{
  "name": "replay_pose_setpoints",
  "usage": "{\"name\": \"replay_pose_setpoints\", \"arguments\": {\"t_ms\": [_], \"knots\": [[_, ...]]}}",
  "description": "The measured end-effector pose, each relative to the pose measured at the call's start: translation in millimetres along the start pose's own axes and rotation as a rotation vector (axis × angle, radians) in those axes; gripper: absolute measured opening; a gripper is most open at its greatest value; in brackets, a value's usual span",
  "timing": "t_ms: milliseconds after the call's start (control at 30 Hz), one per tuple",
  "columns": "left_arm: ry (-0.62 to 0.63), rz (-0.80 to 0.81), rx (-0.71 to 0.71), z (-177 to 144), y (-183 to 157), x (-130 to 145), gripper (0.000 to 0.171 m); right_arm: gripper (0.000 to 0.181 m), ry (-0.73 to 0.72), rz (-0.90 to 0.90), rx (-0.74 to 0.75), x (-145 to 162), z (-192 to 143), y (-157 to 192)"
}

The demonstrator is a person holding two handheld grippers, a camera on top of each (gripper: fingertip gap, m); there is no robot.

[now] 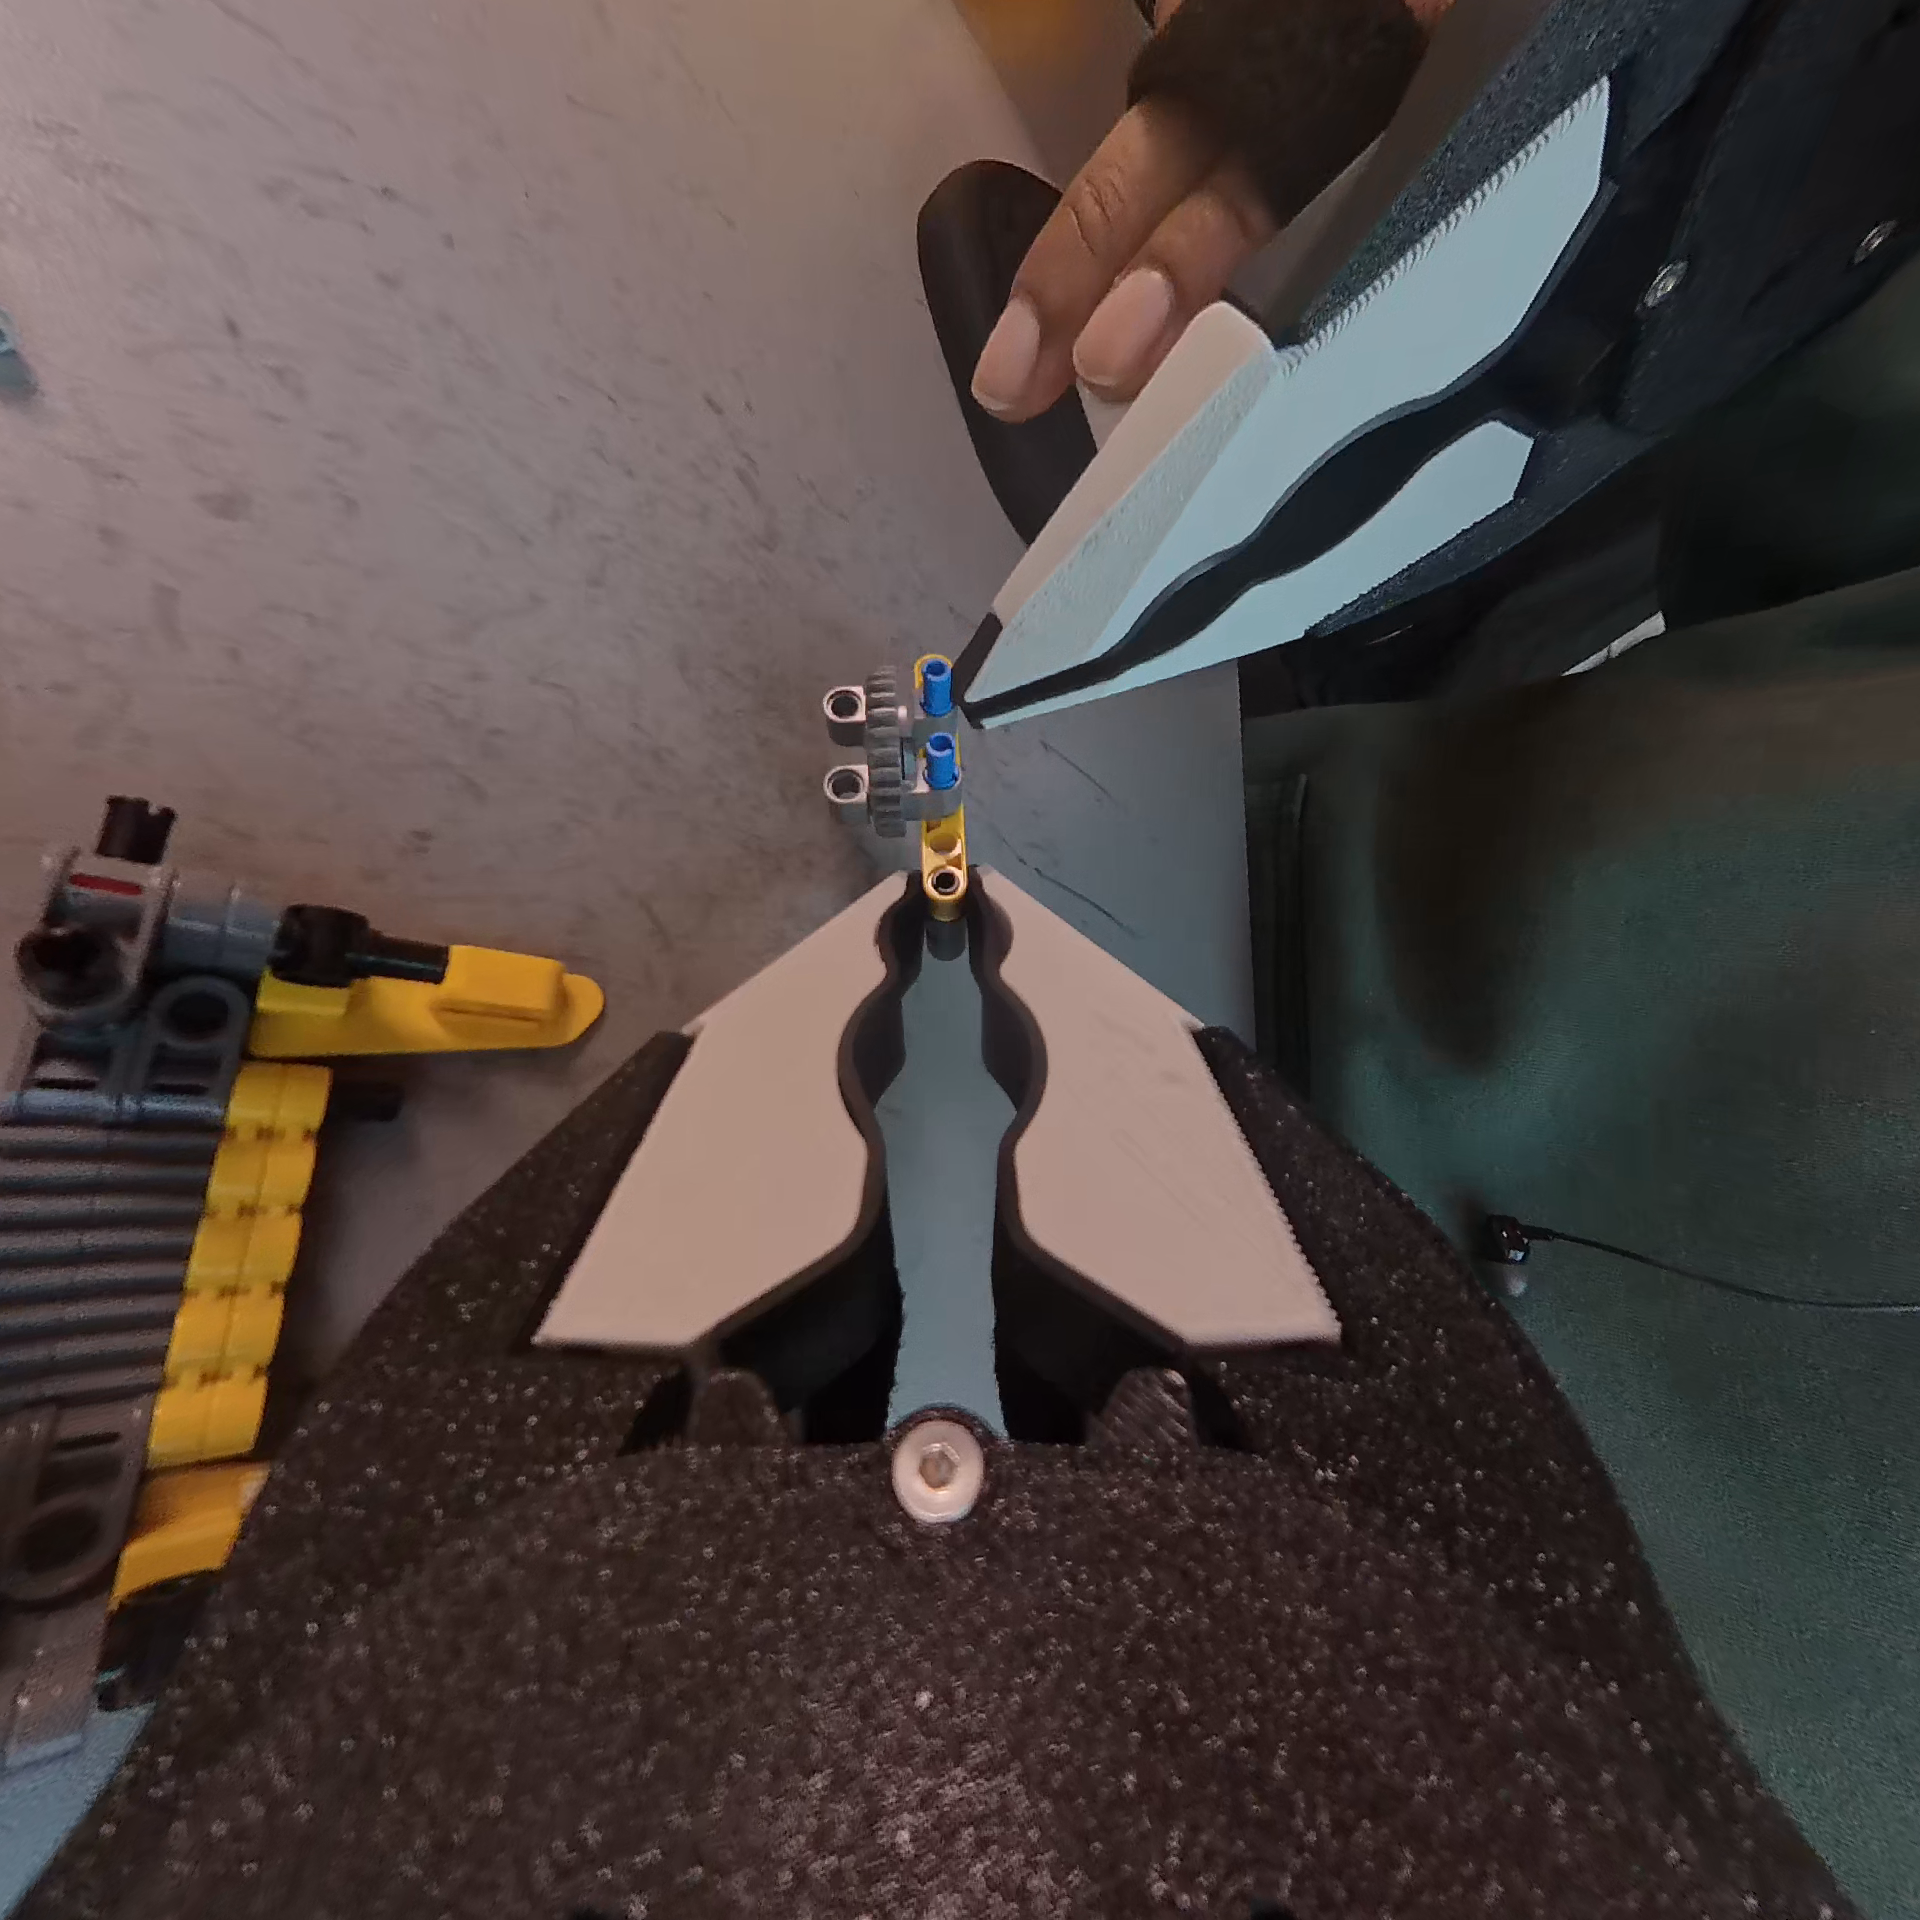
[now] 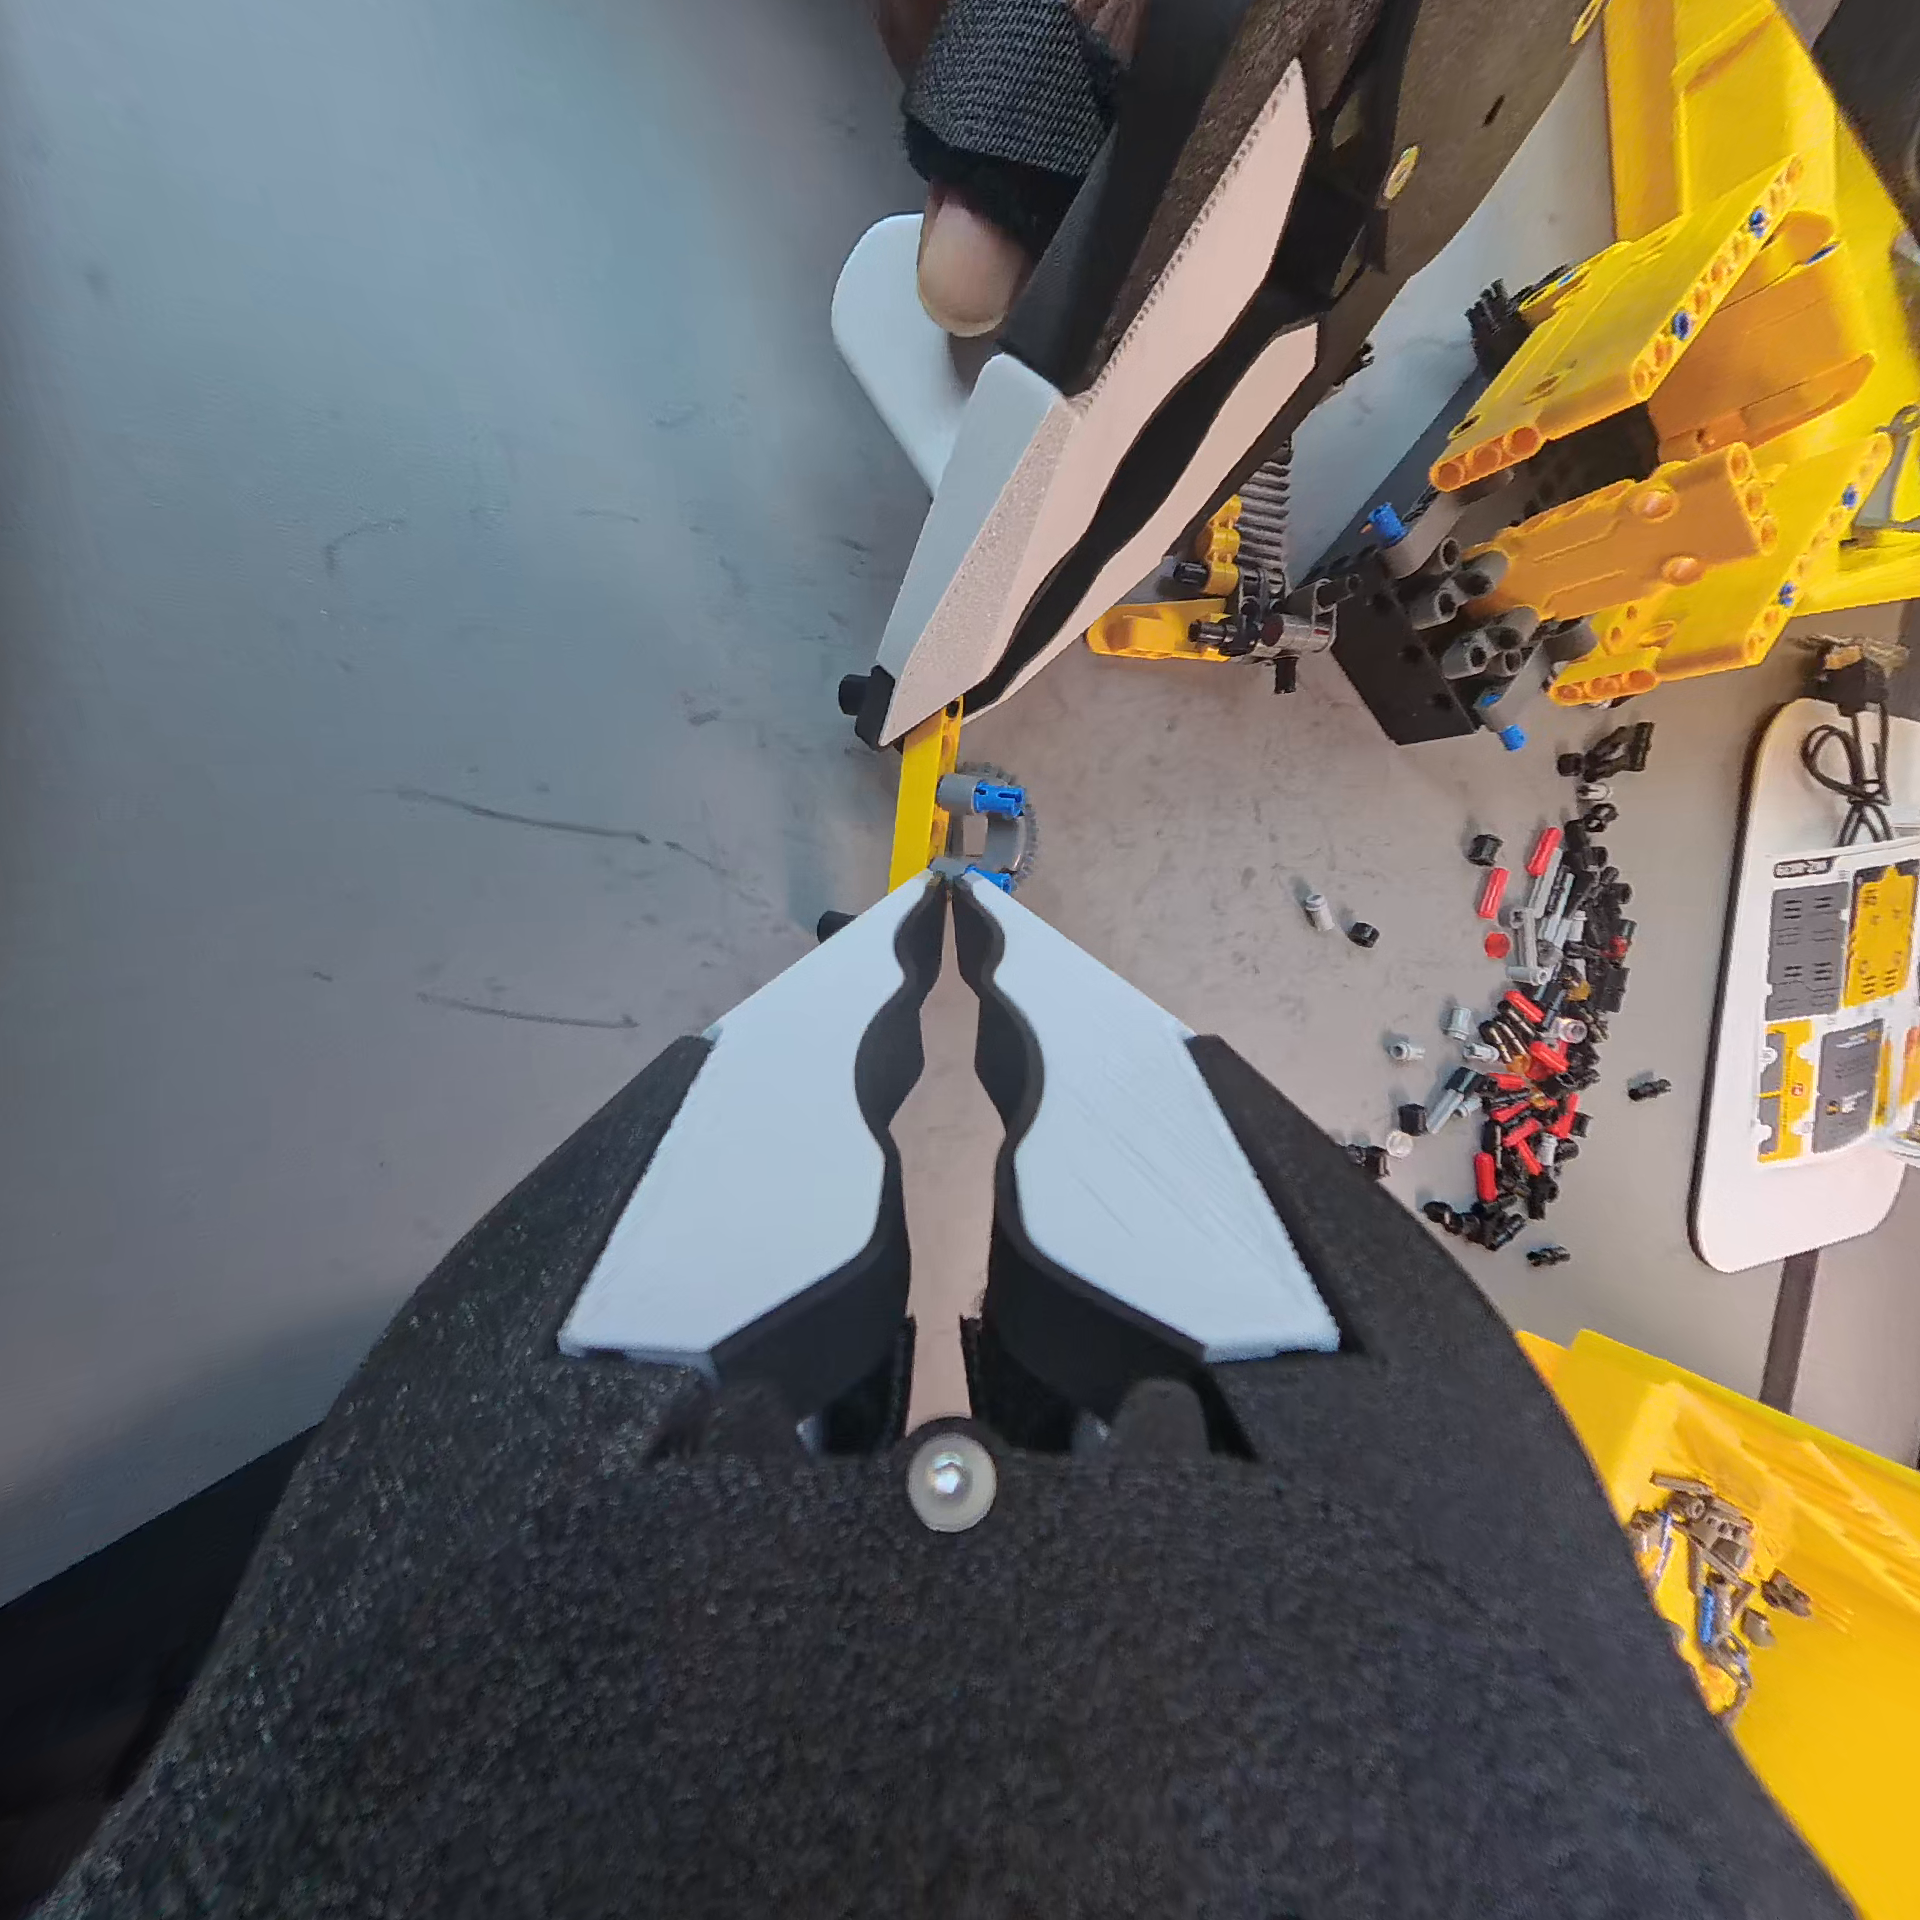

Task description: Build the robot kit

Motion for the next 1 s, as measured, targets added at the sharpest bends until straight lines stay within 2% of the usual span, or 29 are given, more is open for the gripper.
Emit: {"name": "replay_pose_setpoints", "arguments": {"t_ms": [133,467,767,1000], "knots": [[0.005,0.021,-0.015,0.9,0.1,0.7,0.007,0.0,-0.013,0.019,-0.002,0.2,-0.5,0.7],[0.0,0.034,-0.03,-0.1,1.7,0.1,0.006,0.006,-0.088,0.265,-0.038,3.5,-11.4,-9.5],[-0.088,-0.12,0.115,-5.5,-13.0,-9.3,0.006,0.034,-0.103,0.164,-0.033,0.8,-4.8,1.4],[-0.162,-0.243,0.226,-11.5,-23.0,-19.0,0.007,0.027,-0.144,0.164,0.025,-7.6,-12.3,-5.6]]}}
Point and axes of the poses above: each gripper's, where its closed fingertips meet, z out along the fingers, x out of its underside, y = z × x across the jaws, the point moved 1 cm from there along -z, back along the fingers, and after that the axes turned 14 degrees about -y, right-handed, at the moved point
